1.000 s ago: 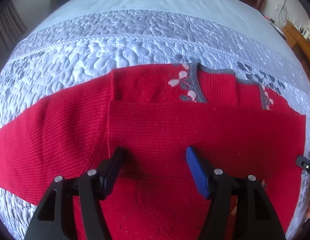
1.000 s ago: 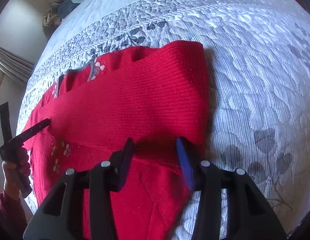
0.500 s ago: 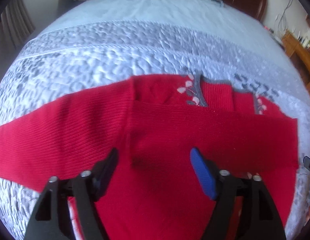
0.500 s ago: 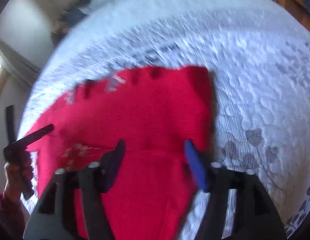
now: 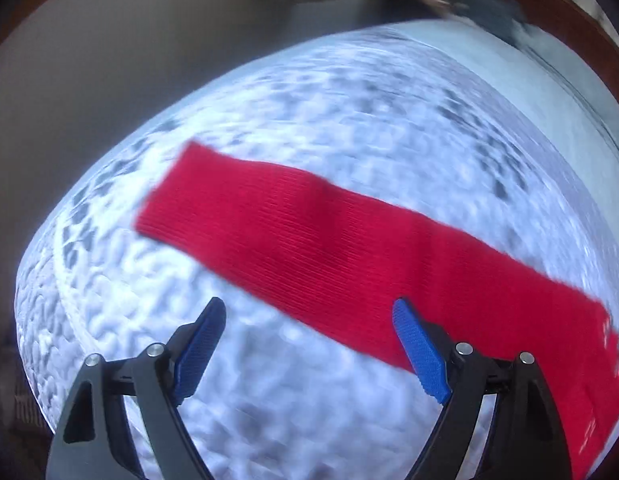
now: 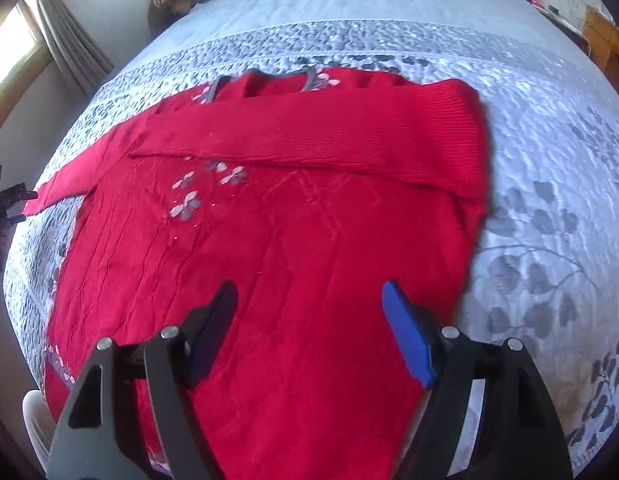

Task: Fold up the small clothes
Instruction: 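Lift the held sleeve and carry it across the chest with the left tool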

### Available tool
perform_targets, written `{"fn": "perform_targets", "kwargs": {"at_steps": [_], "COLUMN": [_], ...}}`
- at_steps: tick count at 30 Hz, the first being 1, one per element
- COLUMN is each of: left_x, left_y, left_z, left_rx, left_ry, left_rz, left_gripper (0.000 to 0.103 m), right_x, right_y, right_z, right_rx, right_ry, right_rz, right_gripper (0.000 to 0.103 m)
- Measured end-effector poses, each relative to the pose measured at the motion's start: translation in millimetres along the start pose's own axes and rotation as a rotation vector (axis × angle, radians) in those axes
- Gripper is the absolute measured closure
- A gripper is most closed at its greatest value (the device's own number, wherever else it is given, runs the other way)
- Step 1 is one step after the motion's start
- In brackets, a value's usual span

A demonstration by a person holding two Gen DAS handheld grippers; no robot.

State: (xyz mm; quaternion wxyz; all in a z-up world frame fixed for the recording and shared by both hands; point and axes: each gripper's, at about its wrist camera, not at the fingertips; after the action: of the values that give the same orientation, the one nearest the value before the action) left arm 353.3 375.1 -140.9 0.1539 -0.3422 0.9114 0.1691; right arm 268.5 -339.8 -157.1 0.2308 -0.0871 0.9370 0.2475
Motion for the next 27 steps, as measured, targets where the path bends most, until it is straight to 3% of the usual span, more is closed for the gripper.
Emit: {"fn": "perform_targets", "kwargs": {"at_steps": [4,15,18,27], "left_x": [-19.2,-42.2,-45.6,-48.1], "left_y": [28.7,21.7,23.7,26.4], "left_z": [27.0,48.9,48.5,42.3], "left_rx": [0.004,-0.002,-0.001,0.005], "left_ry": [0.025,-0.011,-0.021,-0.05], "left_rz": [-0.092,-0.056,-0.058,-0.06], "left_gripper": [0.017,0.017,0.022,0.084], "right_x": [-7.1,-10.8,-10.8,-7.6], "right_y": [11.5,10.4,12.3,11.6], "right_z": [13.6,36.8,39.7,45.0], "right_rx": [-0.005,0.036,0.051,0.057], "right_ry": [0.02,0.059,0.059,0.055], "right_rz": [-0.012,0.001,-0.012,-0.017], "right_gripper": [0.028,0.028,0.027,0.025]}}
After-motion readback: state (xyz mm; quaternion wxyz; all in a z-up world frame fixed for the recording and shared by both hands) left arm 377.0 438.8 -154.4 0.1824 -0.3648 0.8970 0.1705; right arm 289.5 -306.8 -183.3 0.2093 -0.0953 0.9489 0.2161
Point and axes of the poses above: each gripper's, at about its wrist camera, not at the fingertips, and z roughly the way its jaws point, y to its left, x to its underside, and after that the axes turned 13 degrees about -x, right-handed
